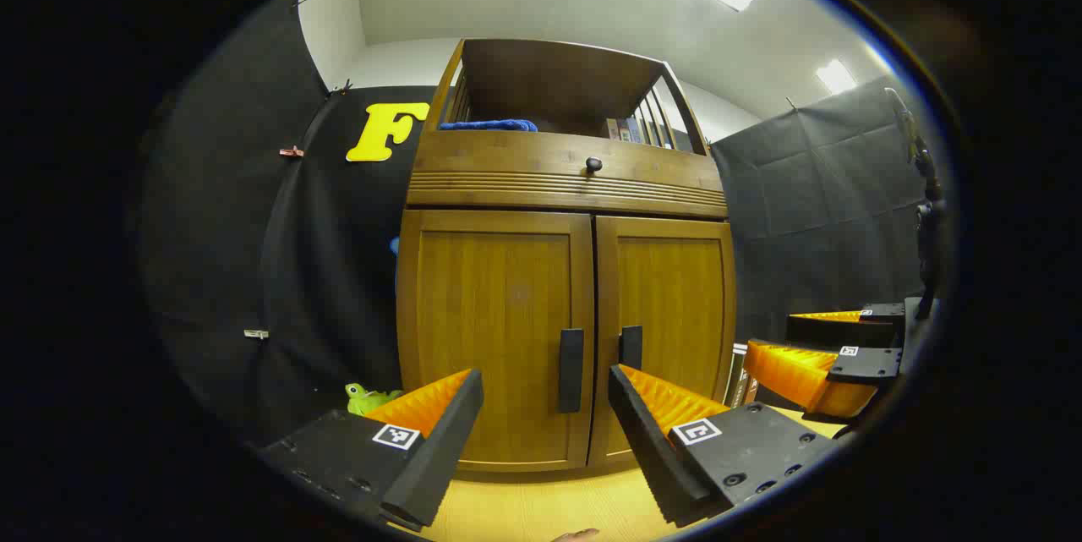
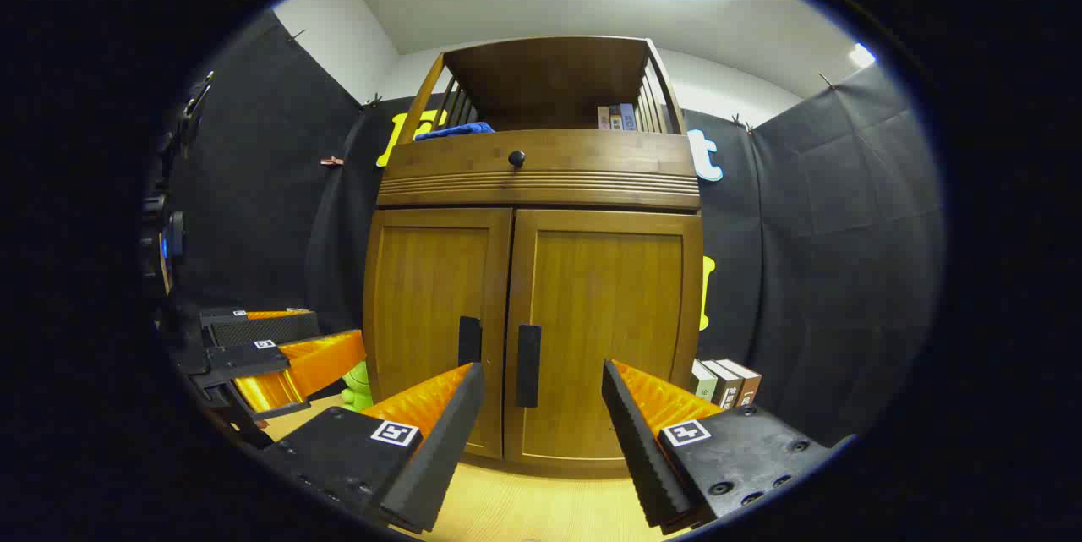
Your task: Open the right door of the double-door shoe cabinet with the right hand, and open the left door with the left hand.
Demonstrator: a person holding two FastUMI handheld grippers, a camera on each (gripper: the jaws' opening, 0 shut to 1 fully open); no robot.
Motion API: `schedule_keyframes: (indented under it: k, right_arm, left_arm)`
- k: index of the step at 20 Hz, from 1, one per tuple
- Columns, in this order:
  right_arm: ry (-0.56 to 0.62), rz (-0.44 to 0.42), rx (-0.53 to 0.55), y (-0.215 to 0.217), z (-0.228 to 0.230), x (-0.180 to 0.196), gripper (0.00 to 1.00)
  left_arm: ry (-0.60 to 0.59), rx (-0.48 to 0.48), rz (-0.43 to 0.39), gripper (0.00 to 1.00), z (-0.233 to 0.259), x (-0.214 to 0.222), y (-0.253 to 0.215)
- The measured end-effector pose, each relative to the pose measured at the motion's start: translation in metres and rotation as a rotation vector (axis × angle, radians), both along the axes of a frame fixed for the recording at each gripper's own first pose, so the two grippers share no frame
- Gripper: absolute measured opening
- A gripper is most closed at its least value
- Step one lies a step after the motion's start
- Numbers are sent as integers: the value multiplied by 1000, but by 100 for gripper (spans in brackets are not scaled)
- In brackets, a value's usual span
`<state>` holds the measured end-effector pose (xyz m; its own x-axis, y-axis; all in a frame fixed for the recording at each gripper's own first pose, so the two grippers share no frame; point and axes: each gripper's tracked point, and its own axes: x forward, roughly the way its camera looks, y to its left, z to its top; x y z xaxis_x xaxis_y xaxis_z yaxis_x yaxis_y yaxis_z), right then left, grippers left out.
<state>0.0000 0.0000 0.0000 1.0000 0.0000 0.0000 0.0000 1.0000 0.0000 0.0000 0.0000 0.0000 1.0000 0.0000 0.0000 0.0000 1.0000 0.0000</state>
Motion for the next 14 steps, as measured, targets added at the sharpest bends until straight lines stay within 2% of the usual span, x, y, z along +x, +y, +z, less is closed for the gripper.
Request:
schedule_keyframes:
  k: [1,7,8,9,14]
  right_arm:
    - [0,1,12,0,0,1,89]
    - [-5,-1,31,-1,2,6,89]
    - [-7,-2,27,-2,2,7,89]
    - [-7,0,25,0,1,7,89]
    - [1,5,11,3,-2,8,89]
  left_arm:
    - [0,1,-2,93,0,0,0]
    - [-16,11,-8,93,4,1,-1]
    - [-15,9,-15,89,3,2,-3]
    - [-12,5,-22,93,2,1,-5]
    - [-1,-15,-23,93,-3,2,-3]
